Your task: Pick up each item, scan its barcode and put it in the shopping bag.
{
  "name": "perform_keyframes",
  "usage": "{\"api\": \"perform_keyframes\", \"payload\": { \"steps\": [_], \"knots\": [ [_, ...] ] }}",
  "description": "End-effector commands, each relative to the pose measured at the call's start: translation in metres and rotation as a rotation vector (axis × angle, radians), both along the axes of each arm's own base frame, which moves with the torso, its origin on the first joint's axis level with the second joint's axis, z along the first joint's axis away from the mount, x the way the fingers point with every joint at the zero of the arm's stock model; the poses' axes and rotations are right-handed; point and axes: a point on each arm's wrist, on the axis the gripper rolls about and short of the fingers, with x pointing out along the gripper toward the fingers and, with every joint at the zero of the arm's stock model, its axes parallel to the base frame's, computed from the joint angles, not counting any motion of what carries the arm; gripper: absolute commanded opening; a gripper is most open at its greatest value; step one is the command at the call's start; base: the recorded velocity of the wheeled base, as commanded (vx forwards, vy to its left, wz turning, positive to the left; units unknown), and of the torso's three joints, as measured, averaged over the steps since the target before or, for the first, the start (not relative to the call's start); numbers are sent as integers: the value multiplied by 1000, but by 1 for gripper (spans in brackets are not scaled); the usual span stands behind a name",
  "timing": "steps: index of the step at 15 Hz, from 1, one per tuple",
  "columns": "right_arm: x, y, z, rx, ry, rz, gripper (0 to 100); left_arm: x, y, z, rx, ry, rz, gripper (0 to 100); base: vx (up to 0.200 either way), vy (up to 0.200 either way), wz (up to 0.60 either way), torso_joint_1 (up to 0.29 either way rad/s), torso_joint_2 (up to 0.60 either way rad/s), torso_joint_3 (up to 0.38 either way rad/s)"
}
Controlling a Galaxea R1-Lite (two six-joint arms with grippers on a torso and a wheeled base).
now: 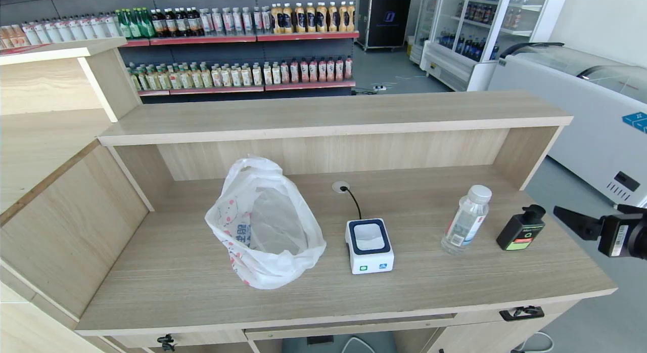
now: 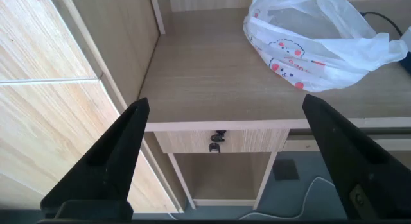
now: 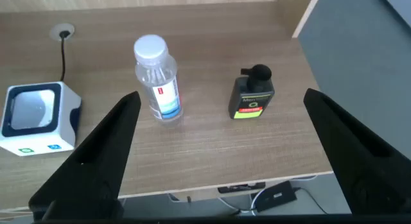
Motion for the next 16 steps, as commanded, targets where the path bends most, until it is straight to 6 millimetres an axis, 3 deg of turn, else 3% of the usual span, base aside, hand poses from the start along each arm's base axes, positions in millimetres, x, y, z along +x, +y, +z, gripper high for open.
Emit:
{"api": "perform_keyframes", "payload": {
  "steps": [1, 10, 16],
  "knots": [
    [5, -5, -28, 11, 120, -24, 100, 0, 0, 0, 0, 0, 1, 100, 0, 0, 0, 0, 0, 0],
    [55, -20, -68, 6, 133, -55, 100, 0, 0, 0, 0, 0, 1, 100, 0, 0, 0, 0, 0, 0],
    [103, -8, -81, 2, 106, 79, 100, 0, 0, 0, 0, 1, 1, 100, 0, 0, 0, 0, 0, 0]
  ]
}}
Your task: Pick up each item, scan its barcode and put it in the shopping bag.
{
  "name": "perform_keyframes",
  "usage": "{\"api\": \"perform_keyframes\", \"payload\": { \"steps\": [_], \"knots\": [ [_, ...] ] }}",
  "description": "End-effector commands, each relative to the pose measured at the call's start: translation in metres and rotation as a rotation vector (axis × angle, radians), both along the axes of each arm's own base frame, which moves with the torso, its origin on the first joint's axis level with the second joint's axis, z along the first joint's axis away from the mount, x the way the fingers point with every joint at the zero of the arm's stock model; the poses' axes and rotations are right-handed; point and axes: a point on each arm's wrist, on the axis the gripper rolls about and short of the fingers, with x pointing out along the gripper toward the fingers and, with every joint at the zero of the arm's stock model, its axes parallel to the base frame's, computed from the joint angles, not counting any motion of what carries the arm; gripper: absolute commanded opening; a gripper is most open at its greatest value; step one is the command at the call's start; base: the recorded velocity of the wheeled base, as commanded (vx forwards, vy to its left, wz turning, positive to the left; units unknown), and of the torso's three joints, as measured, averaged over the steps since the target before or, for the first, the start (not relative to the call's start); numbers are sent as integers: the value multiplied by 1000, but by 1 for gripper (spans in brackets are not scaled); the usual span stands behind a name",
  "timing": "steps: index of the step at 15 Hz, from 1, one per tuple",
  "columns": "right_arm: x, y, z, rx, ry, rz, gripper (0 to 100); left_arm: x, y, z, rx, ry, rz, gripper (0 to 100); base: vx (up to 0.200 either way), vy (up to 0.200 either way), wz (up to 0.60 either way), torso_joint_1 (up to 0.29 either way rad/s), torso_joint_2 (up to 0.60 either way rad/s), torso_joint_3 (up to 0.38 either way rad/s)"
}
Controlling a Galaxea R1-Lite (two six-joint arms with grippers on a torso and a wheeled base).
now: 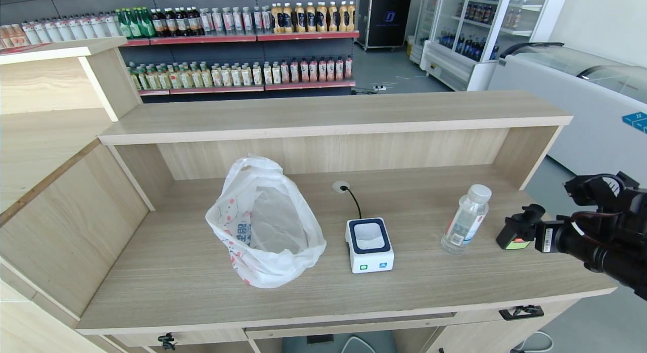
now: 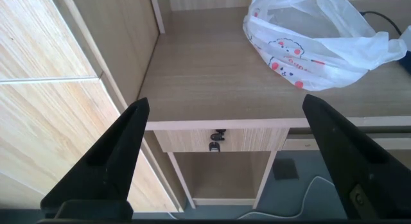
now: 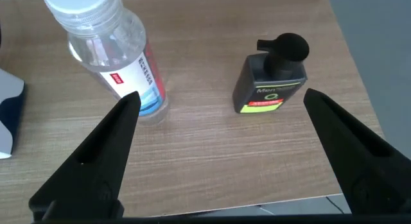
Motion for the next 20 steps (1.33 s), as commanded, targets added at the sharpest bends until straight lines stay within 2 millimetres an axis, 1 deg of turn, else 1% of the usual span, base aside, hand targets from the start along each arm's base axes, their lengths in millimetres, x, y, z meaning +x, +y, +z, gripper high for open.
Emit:
{"api": "perform_keyframes", "payload": {
  "steps": [1, 2, 5, 7, 13, 18, 20],
  "knots": [
    [20, 10, -16, 3, 41, 69, 100, 0, 0, 0, 0, 1, 1, 100, 0, 0, 0, 0, 0, 0],
    [25, 16, -19, 2, 40, 92, 100, 0, 0, 0, 0, 0, 1, 100, 0, 0, 0, 0, 0, 0],
    [31, 39, -26, -11, 16, 172, 100, 0, 0, 0, 0, 0, 1, 100, 0, 0, 0, 0, 0, 0],
    [37, 40, -33, -52, 17, 190, 100, 0, 0, 0, 0, 0, 1, 100, 0, 0, 0, 0, 0, 0],
    [56, 44, -49, -72, 6, 206, 100, 0, 0, 0, 0, 0, 1, 100, 0, 0, 0, 0, 0, 0],
    [72, 62, -55, -68, -19, 259, 100, 0, 0, 0, 0, 0, 1, 100, 0, 0, 0, 0, 0, 0],
    [76, 67, -58, -71, -19, 272, 100, 0, 0, 0, 0, 1, 1, 100, 0, 0, 0, 0, 0, 0]
  ]
}}
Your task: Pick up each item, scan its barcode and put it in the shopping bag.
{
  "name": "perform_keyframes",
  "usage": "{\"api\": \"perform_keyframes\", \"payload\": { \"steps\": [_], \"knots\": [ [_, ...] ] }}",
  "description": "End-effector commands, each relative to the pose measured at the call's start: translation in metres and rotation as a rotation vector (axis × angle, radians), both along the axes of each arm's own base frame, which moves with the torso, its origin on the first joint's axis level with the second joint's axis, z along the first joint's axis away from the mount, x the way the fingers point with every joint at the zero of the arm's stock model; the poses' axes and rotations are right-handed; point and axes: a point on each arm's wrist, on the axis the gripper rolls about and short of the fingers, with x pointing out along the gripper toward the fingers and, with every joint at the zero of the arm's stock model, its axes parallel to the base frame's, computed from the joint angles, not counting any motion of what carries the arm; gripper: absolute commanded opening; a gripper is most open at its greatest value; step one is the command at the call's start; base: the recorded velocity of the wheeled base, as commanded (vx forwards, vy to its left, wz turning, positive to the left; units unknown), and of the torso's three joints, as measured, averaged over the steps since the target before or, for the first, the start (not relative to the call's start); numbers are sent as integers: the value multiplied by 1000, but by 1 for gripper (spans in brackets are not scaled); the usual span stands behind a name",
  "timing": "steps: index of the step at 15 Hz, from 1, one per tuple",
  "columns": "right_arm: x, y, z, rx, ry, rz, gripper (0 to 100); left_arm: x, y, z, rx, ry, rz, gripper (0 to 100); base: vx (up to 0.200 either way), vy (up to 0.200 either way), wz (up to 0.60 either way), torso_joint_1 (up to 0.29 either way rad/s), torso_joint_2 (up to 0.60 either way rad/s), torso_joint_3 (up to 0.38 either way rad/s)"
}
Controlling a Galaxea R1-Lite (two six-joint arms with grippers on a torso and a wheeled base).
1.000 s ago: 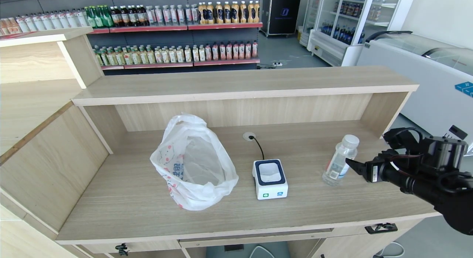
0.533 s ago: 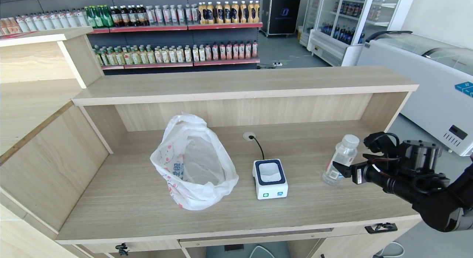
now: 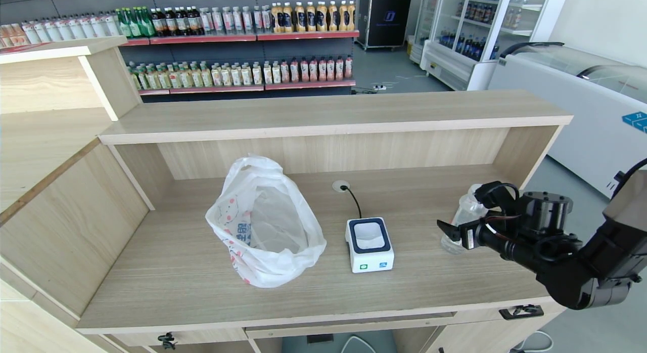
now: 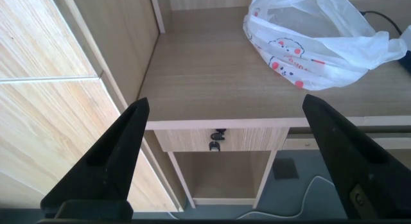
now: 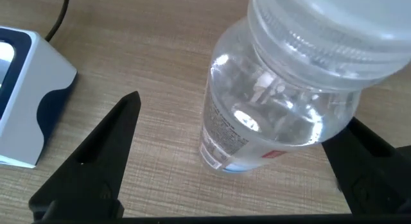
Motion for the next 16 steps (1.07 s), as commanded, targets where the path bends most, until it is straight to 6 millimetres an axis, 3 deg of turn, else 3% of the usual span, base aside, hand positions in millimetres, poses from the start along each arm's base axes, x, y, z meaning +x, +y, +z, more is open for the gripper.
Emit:
{"api": "perform_keyframes", "payload": {
  "steps": [1, 11, 12, 16],
  "knots": [
    [4, 4, -6, -2, 9, 13, 100, 0, 0, 0, 0, 1, 1, 100, 0, 0, 0, 0, 0, 0],
    [8, 2, -11, 43, -35, 147, 100, 0, 0, 0, 0, 0, 1, 100, 0, 0, 0, 0, 0, 0],
    [9, 0, -10, 45, -45, 155, 0, 0, 0, 0, 0, 0, 1, 100, 0, 0, 0, 0, 0, 0],
    [9, -25, -9, 50, -53, 95, 0, 0, 0, 0, 0, 1, 1, 100, 0, 0, 0, 0, 0, 0]
  ]
}}
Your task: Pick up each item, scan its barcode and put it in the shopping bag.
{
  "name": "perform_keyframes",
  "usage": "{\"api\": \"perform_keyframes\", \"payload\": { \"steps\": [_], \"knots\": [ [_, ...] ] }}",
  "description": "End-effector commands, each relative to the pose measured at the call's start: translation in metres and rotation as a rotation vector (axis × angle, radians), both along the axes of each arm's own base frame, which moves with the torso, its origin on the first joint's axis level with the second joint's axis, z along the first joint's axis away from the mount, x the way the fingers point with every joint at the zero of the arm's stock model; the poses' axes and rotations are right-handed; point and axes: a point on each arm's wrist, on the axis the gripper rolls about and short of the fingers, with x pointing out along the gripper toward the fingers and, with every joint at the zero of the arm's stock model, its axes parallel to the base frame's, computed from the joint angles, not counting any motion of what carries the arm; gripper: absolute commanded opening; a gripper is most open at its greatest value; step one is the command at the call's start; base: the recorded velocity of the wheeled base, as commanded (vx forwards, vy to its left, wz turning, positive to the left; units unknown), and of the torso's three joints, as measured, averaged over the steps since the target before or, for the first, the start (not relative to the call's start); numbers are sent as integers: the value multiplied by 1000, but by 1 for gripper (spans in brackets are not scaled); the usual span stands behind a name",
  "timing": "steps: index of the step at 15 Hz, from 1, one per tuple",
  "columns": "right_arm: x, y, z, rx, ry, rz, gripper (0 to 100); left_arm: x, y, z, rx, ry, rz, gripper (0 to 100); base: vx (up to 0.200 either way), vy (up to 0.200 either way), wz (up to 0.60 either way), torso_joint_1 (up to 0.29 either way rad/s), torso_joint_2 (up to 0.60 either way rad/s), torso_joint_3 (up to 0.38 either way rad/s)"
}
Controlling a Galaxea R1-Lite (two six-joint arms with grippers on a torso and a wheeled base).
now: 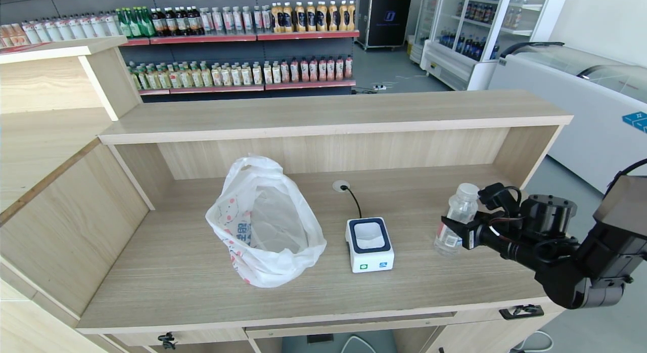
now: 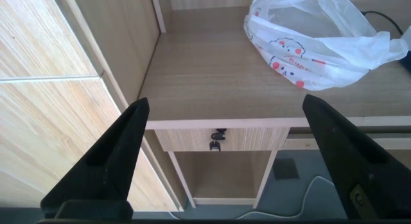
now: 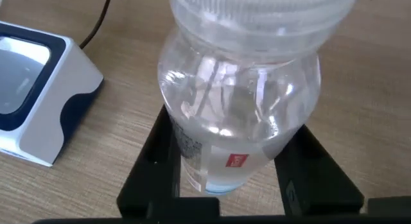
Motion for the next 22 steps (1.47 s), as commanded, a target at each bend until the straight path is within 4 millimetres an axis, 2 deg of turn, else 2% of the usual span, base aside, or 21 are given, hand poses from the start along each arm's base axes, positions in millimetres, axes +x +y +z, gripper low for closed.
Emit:
{"api": "perform_keyframes", "payload": {
  "steps": [1, 3, 7, 8, 9, 12, 14, 16, 18, 20, 21, 22],
  "knots": [
    [0, -12, 1, 1, -2, -35, 0, 0, 0, 0, 0, 0, 1, 100, 0, 0, 0, 0, 0, 0],
    [-2, -21, 1, 5, 9, -61, 0, 0, 0, 0, 0, 0, 1, 100, 0, 0, 0, 0, 0, 0],
    [-11, -25, 3, 37, 31, -80, 0, 0, 0, 0, 0, 0, 1, 100, 0, 0, 0, 0, 0, 0],
    [-12, -25, 6, 56, 30, -85, 0, 0, 0, 0, 0, 0, 1, 100, 0, 0, 0, 0, 0, 0],
    [-13, -23, 17, 104, 17, -89, 0, 0, 0, 0, 0, 1, 1, 100, 0, 0, 0, 0, 0, 0],
    [-26, -12, 68, 238, -2, -78, 0, 0, 0, 0, 0, 1, 1, 100, 0, 0, 0, 0, 0, 0],
    [-43, -8, 118, 298, 23, -67, 0, 0, 0, 0, 0, 0, 1, 100, 0, 0, 0, 0, 0, 0],
    [-71, -6, 169, 366, 85, -40, 0, 0, 0, 0, 0, 0, 1, 100, 0, 0, 0, 0, 0, 0],
    [-109, -1, 221, 464, 133, 10, 0, 0, 0, 0, 0, 1, 1, 100, 0, 0, 0, 0, 0, 0],
    [-135, 2, 250, 499, 147, 65, 0, 0, 0, 0, 0, 0, 1, 100, 0, 0, 0, 0, 0, 0],
    [-158, 5, 267, 514, 155, 136, 0, 0, 0, 0, 0, 0, 1, 100, 0, 0, 0, 0, 0, 0],
    [-171, 6, 274, 518, 163, 182, 0, 0, 0, 0, 0, 0, 1, 100, 0, 0, 0, 0, 0, 0]
  ]
}}
